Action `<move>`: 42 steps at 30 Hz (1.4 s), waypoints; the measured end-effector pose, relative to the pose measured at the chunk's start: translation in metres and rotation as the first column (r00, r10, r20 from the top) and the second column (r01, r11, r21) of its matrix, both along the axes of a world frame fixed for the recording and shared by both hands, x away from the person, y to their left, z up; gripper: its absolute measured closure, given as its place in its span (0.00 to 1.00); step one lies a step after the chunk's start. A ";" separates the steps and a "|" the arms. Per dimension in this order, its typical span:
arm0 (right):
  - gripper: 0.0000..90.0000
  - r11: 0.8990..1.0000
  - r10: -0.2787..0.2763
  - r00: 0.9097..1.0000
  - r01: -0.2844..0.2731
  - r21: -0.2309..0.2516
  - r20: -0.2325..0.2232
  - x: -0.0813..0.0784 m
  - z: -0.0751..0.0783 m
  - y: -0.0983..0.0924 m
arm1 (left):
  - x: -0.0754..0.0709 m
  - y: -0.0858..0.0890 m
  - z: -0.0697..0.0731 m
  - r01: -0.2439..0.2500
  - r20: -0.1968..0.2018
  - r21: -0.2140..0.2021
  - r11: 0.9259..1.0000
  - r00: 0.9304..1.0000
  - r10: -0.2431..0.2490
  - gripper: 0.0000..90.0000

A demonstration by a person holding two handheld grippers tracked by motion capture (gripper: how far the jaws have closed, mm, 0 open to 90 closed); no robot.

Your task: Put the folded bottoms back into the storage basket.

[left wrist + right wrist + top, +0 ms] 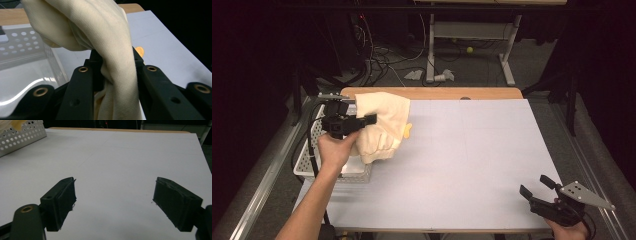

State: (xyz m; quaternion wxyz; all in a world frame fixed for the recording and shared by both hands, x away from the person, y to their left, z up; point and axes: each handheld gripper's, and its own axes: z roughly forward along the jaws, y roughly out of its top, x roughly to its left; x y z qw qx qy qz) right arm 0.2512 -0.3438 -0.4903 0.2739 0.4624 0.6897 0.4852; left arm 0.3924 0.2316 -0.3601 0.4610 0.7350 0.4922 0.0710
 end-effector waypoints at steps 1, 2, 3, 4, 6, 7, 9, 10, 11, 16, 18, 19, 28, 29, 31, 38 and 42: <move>0.21 1.000 -0.001 1.000 0.001 0.000 0.000 0.000 0.000 0.000 | -0.001 0.002 0.001 -0.005 0.002 -0.003 1.000 1.000 0.005 0.78; 0.21 1.000 -0.002 1.000 0.002 0.001 0.000 0.000 0.000 0.000 | -0.002 0.004 0.001 -0.008 0.004 -0.005 1.000 1.000 0.008 0.78; 0.21 1.000 -0.003 1.000 0.003 0.001 0.000 0.000 0.000 0.000 | -0.003 0.006 0.002 -0.013 0.006 -0.010 1.000 1.000 0.013 0.78; 0.21 1.000 -0.003 1.000 0.003 0.001 0.001 0.000 0.000 0.000 | -0.004 0.008 0.003 -0.016 0.009 -0.012 1.000 1.000 0.016 0.78; 0.21 1.000 -0.005 1.000 0.005 0.003 0.001 0.000 0.000 0.000 | -0.006 0.013 0.005 -0.025 0.013 -0.015 1.000 1.000 0.025 0.78; 0.21 1.000 -0.006 1.000 0.006 0.004 0.000 0.000 0.000 -0.001 | -0.007 0.016 0.005 -0.029 0.015 -0.014 0.999 0.999 0.030 0.78; 0.21 1.000 -0.009 1.000 0.009 0.007 0.000 0.000 0.000 -0.001 | -0.009 0.020 0.007 -0.039 0.020 -0.015 0.999 0.999 0.040 0.78; 0.21 1.000 -0.009 1.000 0.009 0.007 0.000 0.000 0.000 -0.001 | -0.010 0.023 0.007 -0.044 0.022 -0.018 0.999 0.999 0.044 0.78; 0.21 1.000 -0.009 1.000 0.009 0.007 0.000 0.000 0.000 -0.001 | -0.010 0.023 0.007 -0.044 0.022 -0.018 0.999 0.999 0.044 0.78; 0.21 1.000 -0.009 1.000 0.009 0.006 -0.001 0.000 0.000 -0.001 | -0.016 0.034 0.010 -0.071 0.031 -0.014 0.997 0.997 0.072 0.78; 0.21 1.000 -0.009 1.000 0.009 0.006 -0.001 0.000 0.000 -0.001 | -0.018 0.039 0.011 -0.080 0.033 -0.018 0.997 0.996 0.081 0.78; 0.21 1.000 -0.009 1.000 0.009 0.007 0.000 0.000 0.000 -0.001 | -0.019 0.041 0.011 -0.085 0.033 -0.020 0.996 0.996 0.085 0.78; 0.21 1.000 -0.009 1.000 0.009 0.005 0.002 0.000 0.000 -0.001 | -0.029 0.061 0.013 -0.134 0.047 -0.023 0.991 0.990 0.135 0.78; 0.21 1.000 -0.010 1.000 0.010 0.005 0.002 0.000 0.000 -0.001 | -0.030 0.063 0.013 -0.142 0.048 -0.019 0.990 0.989 0.143 0.78; 0.21 1.000 -0.011 1.000 0.011 0.005 0.003 0.000 0.000 -0.001 | -0.032 0.067 0.013 -0.153 0.049 -0.012 0.988 0.987 0.154 0.78; 0.21 1.000 -0.011 1.000 0.011 0.002 0.002 0.000 0.000 0.000 | -0.034 0.078 0.011 -0.189 0.049 0.005 0.982 0.981 0.188 0.78; 0.21 1.000 -0.009 1.000 0.009 0.002 0.000 0.000 0.000 0.000 | -0.032 0.081 0.007 -0.206 0.042 0.020 0.978 0.978 0.205 0.78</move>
